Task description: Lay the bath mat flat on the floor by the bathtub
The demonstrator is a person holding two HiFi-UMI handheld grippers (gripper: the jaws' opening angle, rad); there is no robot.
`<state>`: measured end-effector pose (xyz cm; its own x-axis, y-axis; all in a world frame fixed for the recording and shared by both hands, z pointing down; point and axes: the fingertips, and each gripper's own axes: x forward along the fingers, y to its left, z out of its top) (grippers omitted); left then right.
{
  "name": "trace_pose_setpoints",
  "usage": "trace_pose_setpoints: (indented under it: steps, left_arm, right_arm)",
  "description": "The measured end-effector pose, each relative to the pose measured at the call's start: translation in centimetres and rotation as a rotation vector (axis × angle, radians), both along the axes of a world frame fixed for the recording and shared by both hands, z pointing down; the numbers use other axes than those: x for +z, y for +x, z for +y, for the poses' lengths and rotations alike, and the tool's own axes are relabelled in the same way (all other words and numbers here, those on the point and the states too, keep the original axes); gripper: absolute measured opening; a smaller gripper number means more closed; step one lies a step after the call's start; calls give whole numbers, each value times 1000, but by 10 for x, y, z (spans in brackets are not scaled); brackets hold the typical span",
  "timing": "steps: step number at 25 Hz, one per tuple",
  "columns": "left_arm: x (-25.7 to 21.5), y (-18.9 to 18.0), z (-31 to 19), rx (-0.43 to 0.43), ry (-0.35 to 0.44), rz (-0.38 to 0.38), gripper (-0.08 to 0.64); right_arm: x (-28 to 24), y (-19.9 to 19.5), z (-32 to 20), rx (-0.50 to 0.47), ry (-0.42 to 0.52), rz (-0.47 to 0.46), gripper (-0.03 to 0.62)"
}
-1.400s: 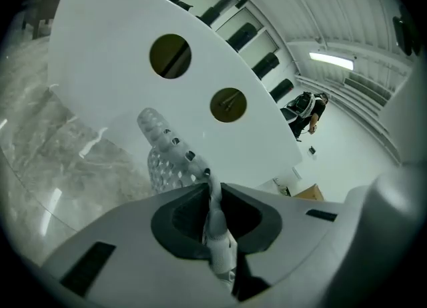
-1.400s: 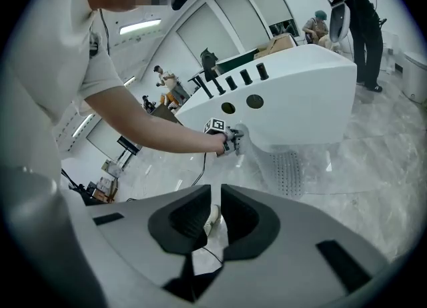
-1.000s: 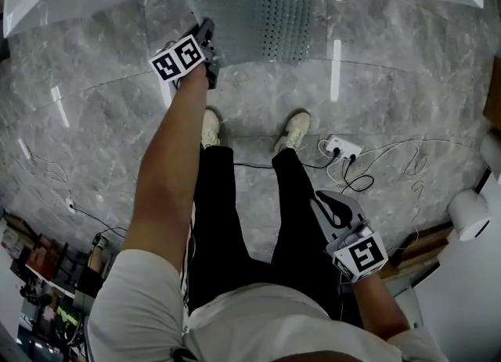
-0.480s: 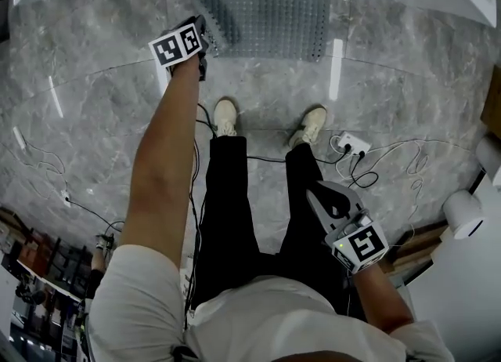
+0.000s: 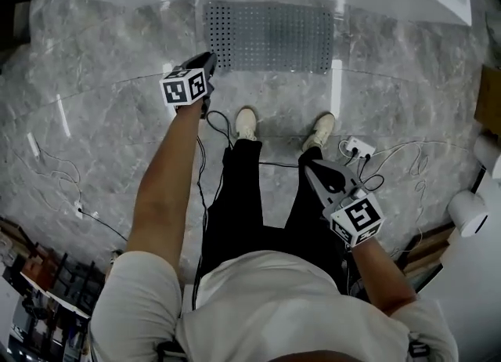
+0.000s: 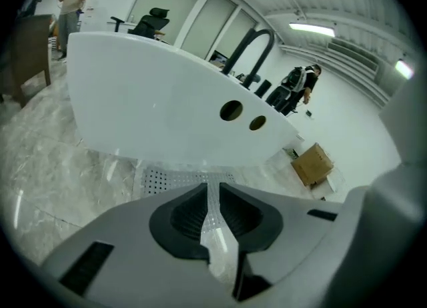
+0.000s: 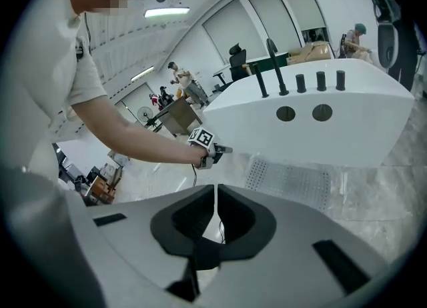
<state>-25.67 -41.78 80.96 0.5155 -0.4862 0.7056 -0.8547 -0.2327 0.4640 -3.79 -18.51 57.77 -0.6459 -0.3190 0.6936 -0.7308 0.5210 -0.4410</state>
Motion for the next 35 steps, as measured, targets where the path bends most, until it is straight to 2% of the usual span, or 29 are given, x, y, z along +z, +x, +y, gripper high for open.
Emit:
trace_pose_setpoints:
  steps: [6, 8, 11, 13, 16, 20, 23, 26, 31, 35]
  left_arm:
    - [-100, 11, 62, 191, 49, 40, 25]
    - [-138, 15, 83, 207, 84, 77, 20]
    - [-191, 21, 118, 185, 131, 158, 18]
    - [-221, 28, 146, 192, 160, 180, 18]
    - [-259, 49, 199, 262, 197, 167, 18]
    - [-313, 86, 278, 383, 274, 111, 18]
    - [-358, 112, 343, 433, 331, 93, 18]
    - [-392, 135, 406, 475, 356, 91, 18]
    - [-430, 155, 475, 513, 373, 108, 18]
    - [-457, 156, 501, 490, 391, 184, 18]
  right_arm:
    - [-49, -16, 9, 63, 47, -17, 11]
    - [-66, -15, 18, 64, 68, -16, 9]
    - [-88, -10, 38, 43, 103, -10, 9]
    - [-100, -2, 53, 26, 127, -10, 9]
    - [-114, 18, 79, 9, 164, -14, 9]
    - [-132, 41, 121, -24, 226, -53, 11]
    - [-146, 53, 162, -77, 266, -73, 9]
    - [-152, 65, 207, -120, 269, -72, 11]
    - [-169, 72, 257, -127, 296, -83, 9]
    - [-191, 63, 276, -112, 345, -86, 9]
